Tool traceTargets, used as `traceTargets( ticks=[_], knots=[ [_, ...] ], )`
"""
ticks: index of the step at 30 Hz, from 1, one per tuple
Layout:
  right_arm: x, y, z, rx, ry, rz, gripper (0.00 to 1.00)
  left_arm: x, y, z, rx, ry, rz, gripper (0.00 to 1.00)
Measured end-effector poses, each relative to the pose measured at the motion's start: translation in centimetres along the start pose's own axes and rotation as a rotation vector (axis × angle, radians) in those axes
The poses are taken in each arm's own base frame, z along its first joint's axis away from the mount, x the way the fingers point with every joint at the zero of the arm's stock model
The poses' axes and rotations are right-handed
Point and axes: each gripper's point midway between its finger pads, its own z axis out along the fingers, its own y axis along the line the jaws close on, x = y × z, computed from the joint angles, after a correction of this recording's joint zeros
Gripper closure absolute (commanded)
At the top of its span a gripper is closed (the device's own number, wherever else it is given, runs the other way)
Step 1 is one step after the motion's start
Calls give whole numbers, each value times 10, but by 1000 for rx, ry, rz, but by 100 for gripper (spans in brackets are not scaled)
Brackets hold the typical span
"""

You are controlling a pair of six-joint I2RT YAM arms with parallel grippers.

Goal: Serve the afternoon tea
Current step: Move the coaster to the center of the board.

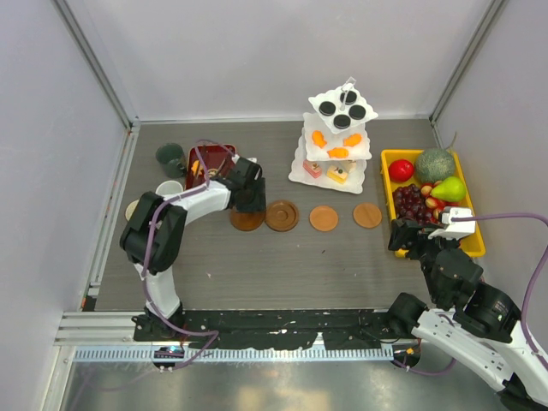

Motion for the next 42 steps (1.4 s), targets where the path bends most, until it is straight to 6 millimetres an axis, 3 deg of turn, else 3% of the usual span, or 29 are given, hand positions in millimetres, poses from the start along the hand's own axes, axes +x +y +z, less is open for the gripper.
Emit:
traceTargets(
  ticks=[10,15,19,22,27,33,38,42],
  knots=[
    [0,0,0,0,0,0,11,-69,-23,19,79,-32,5,38],
    [0,0,0,0,0,0,11,-97,-29,29,97,-40,-9,29],
    [2,0,1,2,3,-4,11,-76,-14,16,61,-20,-40,27],
    [2,0,1,1,4,-5,11,-41,7,-14,16,-7,-87,25],
    [3,1,1,1,9,-9,10,-9,29,-49,-12,-66,-157,26],
    [3,1,1,1,8,-9,11,37,56,-38,-82,-25,-227,35],
    [3,1,1,1,8,-8,10,25,53,-25,-87,-54,-262,50],
    [3,1,1,1,7,-4,10,7,48,-10,-100,-71,-279,73]
  ],
)
